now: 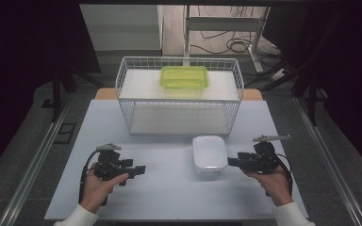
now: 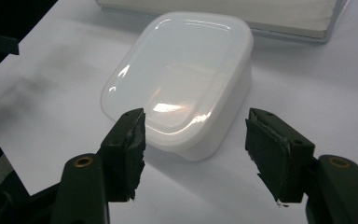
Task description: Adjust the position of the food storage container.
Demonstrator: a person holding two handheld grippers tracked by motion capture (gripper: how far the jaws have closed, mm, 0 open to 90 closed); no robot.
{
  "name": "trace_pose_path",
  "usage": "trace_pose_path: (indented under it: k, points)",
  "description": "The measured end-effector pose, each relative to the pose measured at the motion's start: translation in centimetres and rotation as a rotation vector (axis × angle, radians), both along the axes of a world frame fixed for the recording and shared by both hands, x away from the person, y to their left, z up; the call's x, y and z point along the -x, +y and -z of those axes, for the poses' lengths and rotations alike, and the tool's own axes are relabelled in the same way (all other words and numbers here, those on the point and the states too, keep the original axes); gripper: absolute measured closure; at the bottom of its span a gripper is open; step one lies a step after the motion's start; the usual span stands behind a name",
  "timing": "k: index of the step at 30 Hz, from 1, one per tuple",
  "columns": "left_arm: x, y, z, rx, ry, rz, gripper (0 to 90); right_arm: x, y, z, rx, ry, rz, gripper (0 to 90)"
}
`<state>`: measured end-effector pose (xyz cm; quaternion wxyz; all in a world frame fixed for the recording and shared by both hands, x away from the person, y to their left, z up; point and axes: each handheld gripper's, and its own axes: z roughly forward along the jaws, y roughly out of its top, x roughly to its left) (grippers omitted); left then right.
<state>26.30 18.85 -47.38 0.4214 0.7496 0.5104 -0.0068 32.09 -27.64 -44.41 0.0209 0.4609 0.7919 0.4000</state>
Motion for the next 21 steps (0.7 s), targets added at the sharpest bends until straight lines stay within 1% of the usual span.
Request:
trace_pose_path:
  k: [5, 6, 14, 17, 21]
  points:
    - [0.0, 0.0, 0.2, 0.004, 0.011, 0.002, 30.6, -0.3, -0.5, 0.3, 0.015, 0.004, 0.013, 40.3]
    - [-0.1, 0.0, 0.3, 0.0, 0.015, 0.009, 30.6, -0.3, -0.6, 0.3, 0.015, 0.004, 0.016, 40.5]
    - [-0.1, -0.3, 0.4, -0.009, 0.027, 0.016, 30.3, -0.8, -1.3, 0.5, 0.029, 0.009, 0.036, 43.1]
    - [-0.1, -0.3, 0.5, -0.012, 0.03, 0.02, 30.2, -1.0, -1.5, 0.6, 0.04, 0.013, 0.038, 45.3]
    - [-0.1, -0.3, 0.5, -0.009, 0.036, 0.022, 30.2, -1.7, -1.4, 0.7, 0.062, 0.005, 0.044, 51.8]
